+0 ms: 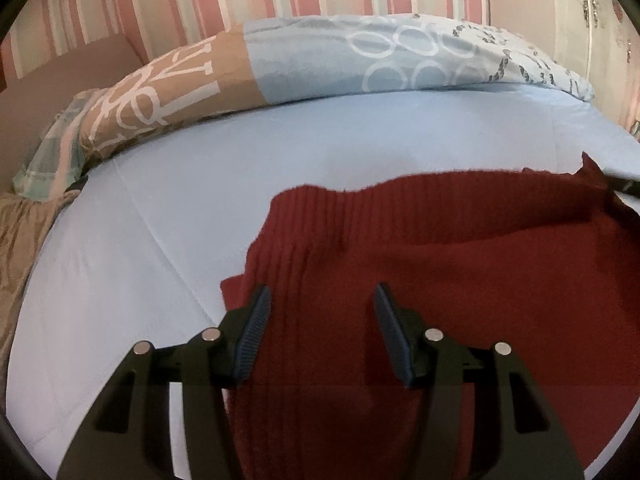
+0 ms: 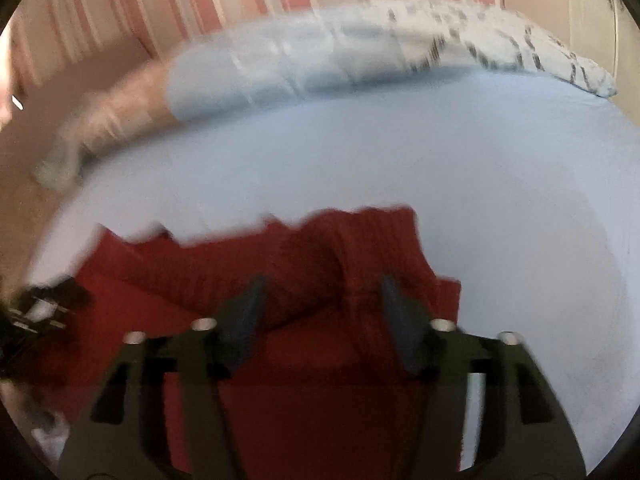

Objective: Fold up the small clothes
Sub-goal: 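Lower the hem onto the collar and open both tools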

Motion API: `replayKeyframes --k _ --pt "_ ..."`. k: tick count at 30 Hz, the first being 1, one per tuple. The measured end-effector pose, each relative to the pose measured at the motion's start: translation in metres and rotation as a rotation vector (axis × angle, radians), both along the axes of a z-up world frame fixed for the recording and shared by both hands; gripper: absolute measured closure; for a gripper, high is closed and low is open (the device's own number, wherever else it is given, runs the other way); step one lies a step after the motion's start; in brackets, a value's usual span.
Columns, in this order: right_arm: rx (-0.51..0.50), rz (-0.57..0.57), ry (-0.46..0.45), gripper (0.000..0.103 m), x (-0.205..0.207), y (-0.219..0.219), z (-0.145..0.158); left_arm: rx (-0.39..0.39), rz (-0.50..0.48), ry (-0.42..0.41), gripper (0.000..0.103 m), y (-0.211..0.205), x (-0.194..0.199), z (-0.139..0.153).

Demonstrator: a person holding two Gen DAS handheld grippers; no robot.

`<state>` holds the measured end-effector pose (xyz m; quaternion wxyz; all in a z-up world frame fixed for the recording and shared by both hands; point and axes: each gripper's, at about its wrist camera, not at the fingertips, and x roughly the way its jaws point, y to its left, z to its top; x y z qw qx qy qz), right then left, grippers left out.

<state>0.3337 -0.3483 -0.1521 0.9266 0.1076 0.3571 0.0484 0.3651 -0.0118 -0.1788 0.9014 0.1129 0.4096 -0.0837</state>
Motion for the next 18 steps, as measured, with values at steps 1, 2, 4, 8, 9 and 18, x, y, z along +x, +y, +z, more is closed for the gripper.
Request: replayKeyframes --k 1,2,4,8,9,18 --pt "-0.019 -0.004 -0.036 0.007 -0.007 0.002 0.009 -0.001 0.001 -0.008 0.048 0.001 -0.002 0.003" --pt "-0.047 0.008 -0.059 0.006 -0.014 0.007 0.017 -0.003 0.003 -0.015 0.048 0.002 -0.003 0.006" --pt "-0.097 0.031 -0.057 0.006 -0.020 0.016 0.021 -0.013 0.008 -0.018 0.048 0.004 -0.007 0.009" --pt "-0.124 0.094 0.072 0.014 -0.010 0.036 -0.007 -0.018 0.012 -0.007 0.048 0.004 -0.010 0.008" --pt "-0.126 0.101 0.095 0.019 -0.007 0.039 -0.014 -0.014 0.013 -0.001 0.048 0.005 -0.011 0.006" --pt "-0.139 -0.021 0.195 0.050 0.012 0.020 -0.045 0.006 0.045 0.001 0.048 0.008 -0.007 -0.003"
